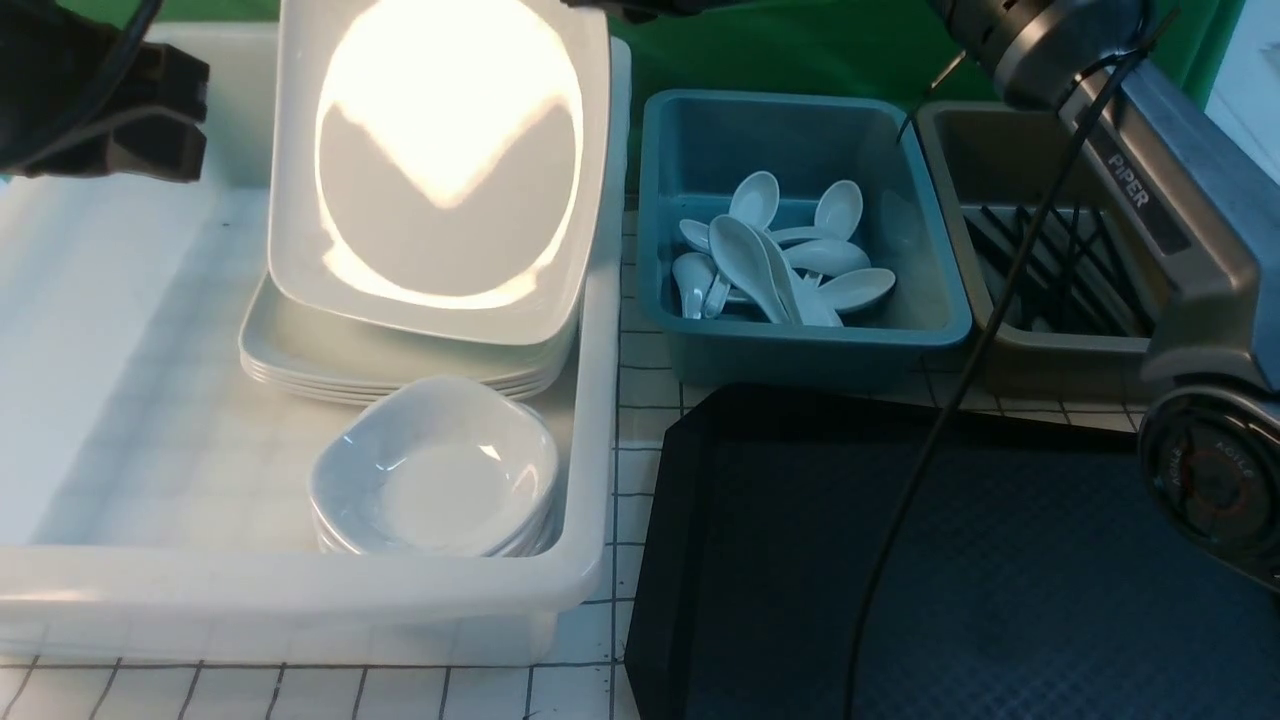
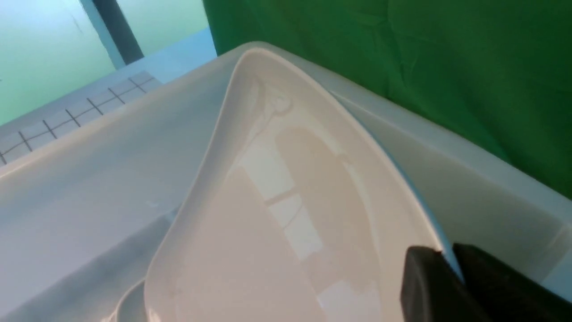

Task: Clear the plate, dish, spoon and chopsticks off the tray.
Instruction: Use the right arm to put the plate into the large storage box on the left

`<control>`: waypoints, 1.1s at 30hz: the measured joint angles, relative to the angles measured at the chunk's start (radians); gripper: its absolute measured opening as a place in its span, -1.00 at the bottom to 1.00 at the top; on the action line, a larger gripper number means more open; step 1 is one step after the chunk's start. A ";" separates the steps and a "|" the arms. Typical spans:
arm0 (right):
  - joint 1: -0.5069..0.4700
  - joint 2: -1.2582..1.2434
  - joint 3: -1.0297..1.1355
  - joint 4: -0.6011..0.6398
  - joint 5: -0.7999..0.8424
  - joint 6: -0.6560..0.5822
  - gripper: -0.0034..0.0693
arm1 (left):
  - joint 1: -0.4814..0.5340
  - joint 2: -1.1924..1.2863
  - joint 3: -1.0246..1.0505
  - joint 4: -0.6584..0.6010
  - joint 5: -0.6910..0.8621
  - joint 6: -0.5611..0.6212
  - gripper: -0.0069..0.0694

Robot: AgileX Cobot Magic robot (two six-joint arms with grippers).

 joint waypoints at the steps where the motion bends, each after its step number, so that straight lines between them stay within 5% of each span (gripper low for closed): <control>1: 0.000 0.000 0.000 0.000 0.001 -0.004 -0.78 | 0.000 0.000 0.000 0.000 0.002 0.000 -0.81; 11: 0.000 0.000 -0.001 0.002 0.001 -0.022 -0.76 | 0.000 0.000 0.000 0.000 0.009 0.000 -0.81; 21: -0.001 0.000 -0.002 -0.003 -0.010 -0.025 -0.33 | 0.000 0.000 0.000 0.000 0.037 0.004 -0.81; 33: -0.001 0.000 -0.010 -0.032 -0.016 -0.026 -0.25 | 0.000 0.000 0.000 0.005 0.039 0.011 -0.81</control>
